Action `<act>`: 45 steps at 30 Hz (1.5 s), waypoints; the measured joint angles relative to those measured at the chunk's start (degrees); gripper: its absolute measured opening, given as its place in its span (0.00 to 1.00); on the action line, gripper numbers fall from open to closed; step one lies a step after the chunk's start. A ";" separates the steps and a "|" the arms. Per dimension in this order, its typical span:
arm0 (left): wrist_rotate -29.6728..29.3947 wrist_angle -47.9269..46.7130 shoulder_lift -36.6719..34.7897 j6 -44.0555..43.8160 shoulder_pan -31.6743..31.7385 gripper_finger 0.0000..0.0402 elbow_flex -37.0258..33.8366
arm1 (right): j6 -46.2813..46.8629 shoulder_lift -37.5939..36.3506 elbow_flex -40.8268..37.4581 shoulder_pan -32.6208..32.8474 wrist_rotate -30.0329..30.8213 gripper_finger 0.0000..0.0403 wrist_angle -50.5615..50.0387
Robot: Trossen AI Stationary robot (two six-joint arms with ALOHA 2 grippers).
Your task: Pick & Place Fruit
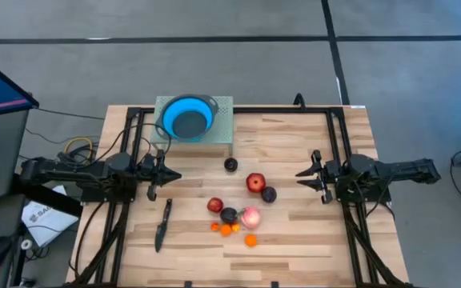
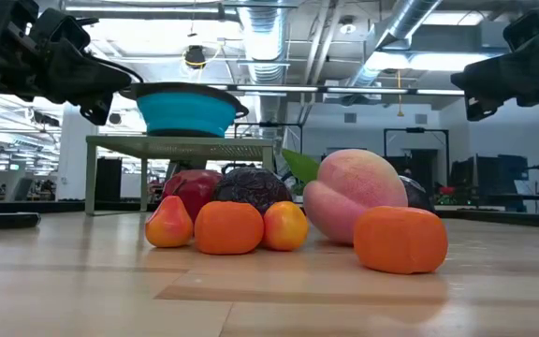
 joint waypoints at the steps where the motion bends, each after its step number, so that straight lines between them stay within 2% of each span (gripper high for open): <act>1: -0.02 0.04 -0.02 0.02 0.00 0.03 0.00 | 0.00 0.00 0.01 0.00 -0.02 0.24 0.00; 20: -2.25 3.06 -0.02 -0.73 -0.02 0.03 0.00 | -0.01 0.00 0.00 0.00 0.02 0.24 0.48; 23: -1.76 3.12 -0.02 -3.59 -0.02 0.03 0.00 | -0.02 -0.01 0.00 -0.02 0.03 0.24 3.82; 26: -0.45 3.47 0.00 -2.89 -0.55 0.03 0.00 | 0.00 -0.01 0.00 -0.02 0.03 0.24 8.42; 30: -0.18 8.50 0.00 1.91 -1.63 0.03 0.00 | 3.55 0.01 0.00 0.05 0.03 0.24 13.86; 33: -0.17 17.30 0.38 5.38 -2.96 0.03 -0.02 | 8.68 -0.01 0.00 -0.37 0.05 0.24 17.54; 35: -0.89 22.73 2.22 7.49 -4.34 0.03 0.12 | 8.76 0.01 0.00 -1.05 1.35 0.24 19.71; 38: -5.42 23.53 7.73 10.23 -7.19 0.02 3.58 | 11.74 0.01 0.00 -1.85 5.52 0.24 20.73; 45: -13.64 23.54 30.30 16.19 -12.59 0.00 16.79 | 12.02 3.43 0.00 -2.79 7.84 0.24 20.31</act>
